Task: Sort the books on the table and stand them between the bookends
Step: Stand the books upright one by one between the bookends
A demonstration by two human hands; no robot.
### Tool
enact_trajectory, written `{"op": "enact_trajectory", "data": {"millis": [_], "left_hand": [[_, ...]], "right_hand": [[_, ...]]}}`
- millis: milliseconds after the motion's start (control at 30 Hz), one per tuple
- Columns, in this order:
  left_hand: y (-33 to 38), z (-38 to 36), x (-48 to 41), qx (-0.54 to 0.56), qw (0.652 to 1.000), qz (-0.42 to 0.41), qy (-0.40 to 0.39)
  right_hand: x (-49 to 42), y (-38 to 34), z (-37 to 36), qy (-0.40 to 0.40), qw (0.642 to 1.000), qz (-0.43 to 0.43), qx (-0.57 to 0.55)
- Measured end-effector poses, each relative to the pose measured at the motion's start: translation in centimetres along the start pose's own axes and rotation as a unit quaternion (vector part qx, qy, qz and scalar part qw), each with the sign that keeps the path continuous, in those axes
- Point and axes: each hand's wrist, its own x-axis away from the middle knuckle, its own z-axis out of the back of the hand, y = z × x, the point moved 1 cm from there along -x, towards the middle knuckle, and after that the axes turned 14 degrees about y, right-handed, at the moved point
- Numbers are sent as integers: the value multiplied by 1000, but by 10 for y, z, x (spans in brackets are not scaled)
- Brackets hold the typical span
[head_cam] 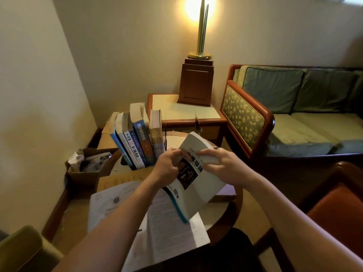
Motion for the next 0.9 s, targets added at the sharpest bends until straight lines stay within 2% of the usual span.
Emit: {"op": "enact_trajectory", "data": {"millis": [67,200,267,433,567,733,900], "left_hand": [[-4,-6,-1,-41,998,-41,27],[-23,-10,1,-117,983,-109,89],[-38,-10,6,-170,974,-102,106],[-85,0,26,-333,942,-15,41],[-105,-1,30,-445,895,-5,-18],[-108,-9,25,-481,876,11,-38],[-119,-13,23,-474,879,38,-41]], "right_hand": [[-1,-2,0,-18,999,-5,27],[0,-4,-6,30,998,9,51],[1,-2,-8,51,997,0,49],[1,-14,-6,88,994,11,57],[-12,-29,-1,129,987,40,87],[-39,-38,0,178,977,51,104],[-75,-45,-9,217,964,68,138]]}}
